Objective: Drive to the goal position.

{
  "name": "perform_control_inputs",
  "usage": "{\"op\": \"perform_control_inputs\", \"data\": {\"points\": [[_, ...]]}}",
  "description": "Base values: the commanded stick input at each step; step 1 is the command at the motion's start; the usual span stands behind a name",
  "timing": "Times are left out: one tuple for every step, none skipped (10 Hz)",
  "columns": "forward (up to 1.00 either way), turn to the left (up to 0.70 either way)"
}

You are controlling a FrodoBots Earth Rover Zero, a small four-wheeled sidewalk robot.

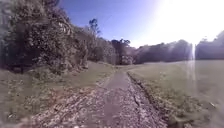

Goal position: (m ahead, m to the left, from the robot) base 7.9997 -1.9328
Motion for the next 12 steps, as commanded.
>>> {"op": "perform_control_inputs", "data": {"points": [[1.0, 0.0], [1.0, 0.0], [1.0, 0.0], [1.0, 0.0], [1.0, 0.0], [1.0, 0.0], [1.0, 0.0], [1.0, 0.0], [1.0, 0.0], [1.0, 0.0], [1.0, 0.0], [1.0, 0.0]]}}
